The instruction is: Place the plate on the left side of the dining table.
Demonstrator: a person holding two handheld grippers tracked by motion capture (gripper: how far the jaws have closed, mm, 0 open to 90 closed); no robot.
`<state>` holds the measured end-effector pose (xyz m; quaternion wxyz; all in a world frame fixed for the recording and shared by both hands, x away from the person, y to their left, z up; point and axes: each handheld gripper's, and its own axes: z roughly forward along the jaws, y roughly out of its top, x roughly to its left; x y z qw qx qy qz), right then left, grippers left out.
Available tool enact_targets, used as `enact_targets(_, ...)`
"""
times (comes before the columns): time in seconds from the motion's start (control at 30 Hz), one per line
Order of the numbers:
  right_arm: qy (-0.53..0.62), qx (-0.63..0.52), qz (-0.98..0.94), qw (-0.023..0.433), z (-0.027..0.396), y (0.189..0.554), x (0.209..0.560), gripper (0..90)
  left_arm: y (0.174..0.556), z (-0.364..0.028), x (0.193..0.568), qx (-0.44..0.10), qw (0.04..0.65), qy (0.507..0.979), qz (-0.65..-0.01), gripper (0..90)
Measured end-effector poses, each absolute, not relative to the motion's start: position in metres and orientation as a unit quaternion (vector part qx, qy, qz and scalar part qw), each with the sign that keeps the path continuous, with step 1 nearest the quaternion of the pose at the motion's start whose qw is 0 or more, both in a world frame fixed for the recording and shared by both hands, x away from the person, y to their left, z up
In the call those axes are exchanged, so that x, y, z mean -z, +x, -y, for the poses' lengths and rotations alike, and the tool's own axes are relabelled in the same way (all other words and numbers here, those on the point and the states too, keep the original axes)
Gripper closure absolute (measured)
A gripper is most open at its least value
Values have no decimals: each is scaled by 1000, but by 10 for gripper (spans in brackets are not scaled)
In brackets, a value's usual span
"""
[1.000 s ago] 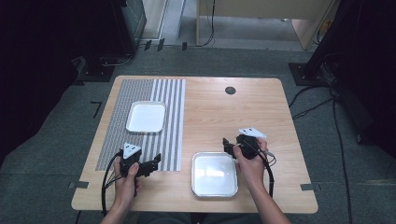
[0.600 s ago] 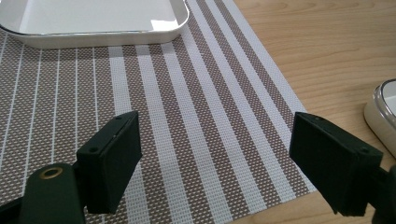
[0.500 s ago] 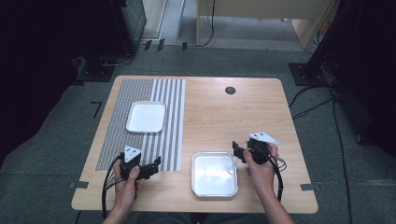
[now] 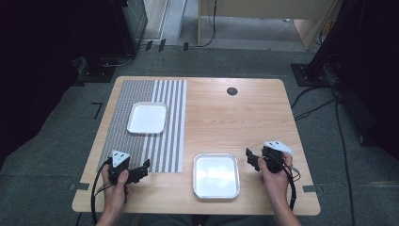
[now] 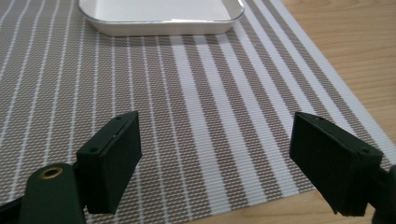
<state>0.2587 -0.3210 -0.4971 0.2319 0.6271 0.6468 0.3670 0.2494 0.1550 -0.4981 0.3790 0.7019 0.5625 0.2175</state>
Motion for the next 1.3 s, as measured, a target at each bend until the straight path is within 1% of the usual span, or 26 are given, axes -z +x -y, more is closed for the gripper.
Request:
enact_targets(0.73,655,-345,-628,238,365,232,514,270,241,-203,509,-251,342,688,-589,170)
enact_targets(0.93,666,-339,-620,239,379,225,517,267,241,-217,509,-266,333,676,-601,170)
enact_targets(1.3,679,-325,-608,254,405,213,519,264,238,-242,511,-284,309,674,-608,170)
